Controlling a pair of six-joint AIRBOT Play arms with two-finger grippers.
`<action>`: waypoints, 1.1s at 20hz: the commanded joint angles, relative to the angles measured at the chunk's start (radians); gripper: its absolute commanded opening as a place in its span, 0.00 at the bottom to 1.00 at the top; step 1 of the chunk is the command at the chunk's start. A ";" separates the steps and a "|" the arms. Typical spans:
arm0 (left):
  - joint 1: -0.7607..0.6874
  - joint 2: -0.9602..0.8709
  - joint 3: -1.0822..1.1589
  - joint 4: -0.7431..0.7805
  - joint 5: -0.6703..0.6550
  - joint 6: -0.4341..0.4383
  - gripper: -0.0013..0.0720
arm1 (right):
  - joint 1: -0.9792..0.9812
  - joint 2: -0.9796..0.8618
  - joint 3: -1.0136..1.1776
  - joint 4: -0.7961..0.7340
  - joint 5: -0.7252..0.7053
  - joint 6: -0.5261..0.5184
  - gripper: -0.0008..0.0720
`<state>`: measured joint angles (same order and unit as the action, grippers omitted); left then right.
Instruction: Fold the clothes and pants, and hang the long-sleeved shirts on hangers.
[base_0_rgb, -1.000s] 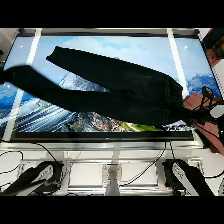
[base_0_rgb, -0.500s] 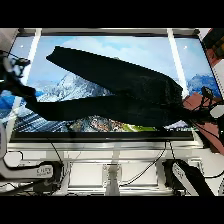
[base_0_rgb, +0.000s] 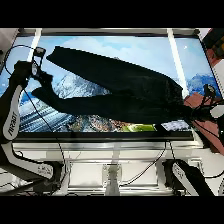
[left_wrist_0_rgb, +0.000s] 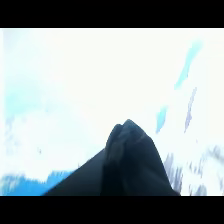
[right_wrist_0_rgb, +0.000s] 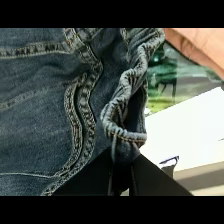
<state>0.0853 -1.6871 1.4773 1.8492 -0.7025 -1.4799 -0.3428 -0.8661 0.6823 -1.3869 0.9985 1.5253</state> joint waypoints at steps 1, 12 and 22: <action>-0.004 -0.010 0.002 -0.002 0.188 -0.166 0.68 | 0.001 0.000 0.001 0.002 -0.031 0.002 0.06; 0.384 -0.009 0.002 -0.594 -0.305 0.237 0.97 | 0.001 0.000 0.001 0.065 -0.031 0.008 0.06; 0.586 -0.145 0.002 -0.983 -0.371 0.426 0.66 | 0.001 0.000 0.001 0.071 -0.031 0.008 0.06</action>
<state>0.6659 -1.7828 1.4784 0.9318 -1.0485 -1.1172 -0.3428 -0.8661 0.6823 -1.3190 0.9672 1.5330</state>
